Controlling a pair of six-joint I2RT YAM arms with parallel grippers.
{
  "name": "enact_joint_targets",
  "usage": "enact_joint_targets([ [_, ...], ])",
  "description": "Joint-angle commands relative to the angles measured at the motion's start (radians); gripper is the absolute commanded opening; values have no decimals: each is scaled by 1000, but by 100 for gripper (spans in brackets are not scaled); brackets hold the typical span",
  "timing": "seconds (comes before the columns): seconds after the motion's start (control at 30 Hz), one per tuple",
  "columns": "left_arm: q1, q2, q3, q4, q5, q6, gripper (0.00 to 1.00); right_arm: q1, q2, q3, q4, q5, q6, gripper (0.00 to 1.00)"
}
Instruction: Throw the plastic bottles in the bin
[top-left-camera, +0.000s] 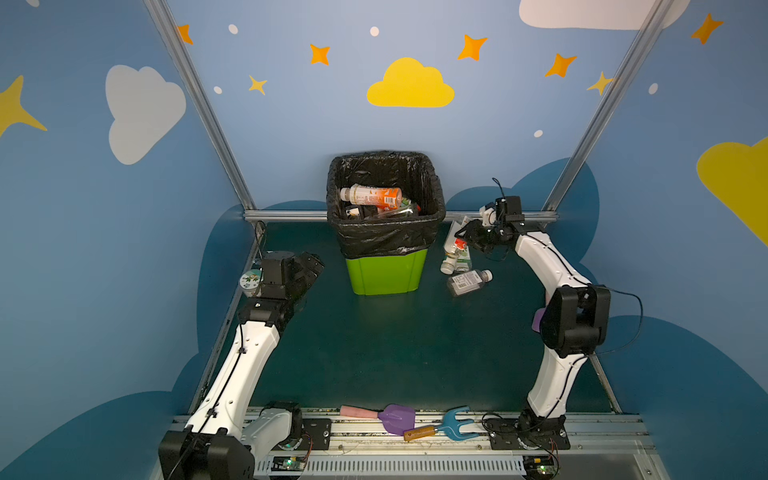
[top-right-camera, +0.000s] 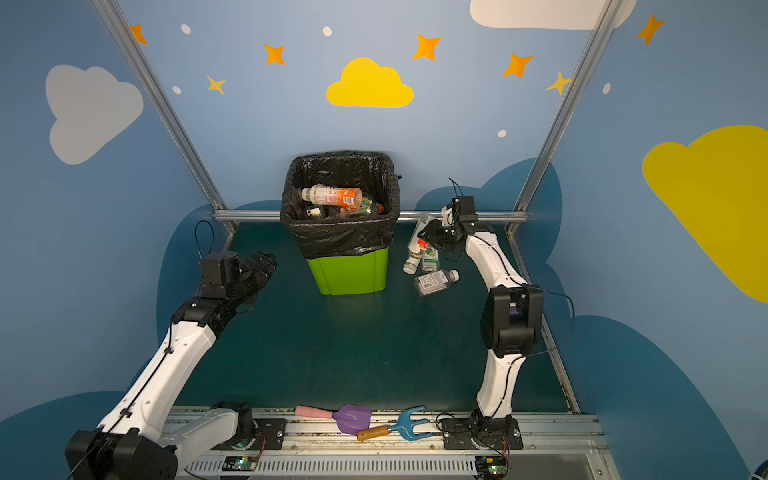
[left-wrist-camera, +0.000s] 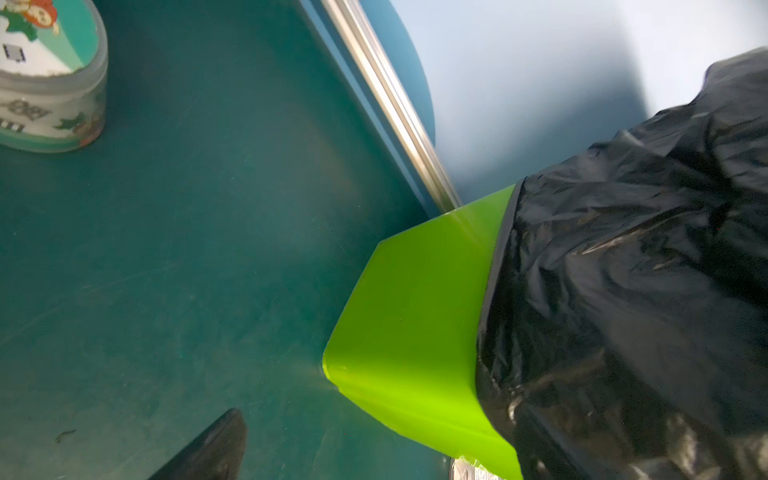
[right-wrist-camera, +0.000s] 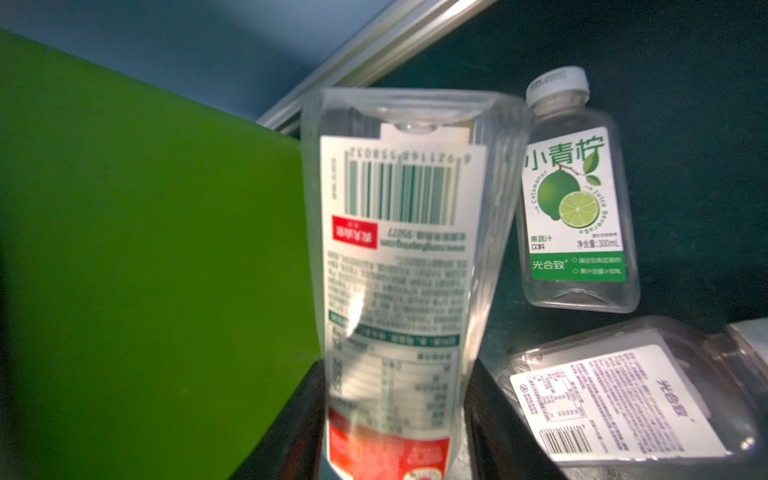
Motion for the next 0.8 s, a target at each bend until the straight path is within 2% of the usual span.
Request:
enact_joint_targets([
  [0.0,11,13,41,6,-8,37,100,-27,-93,-60,102,-40,70,48],
  [0.23,22,49,76,0,-21,58,100,-91,-313,-253,295,-6,146,48],
  [0.37,26,62,92,-10,-27,68,100,-118,-446,-370,403,64,180,49],
  [0.53,29,73,108,-17,-27,75,100,-125,-615,-456,554,177,155,50],
  [0.63,29,83,125,-21,-28,81,100,-124,-659,-430,655,201,146,51],
  [0.77,30,96,153,-20,-25,91,100,-76,-585,-232,718,118,139,51],
])
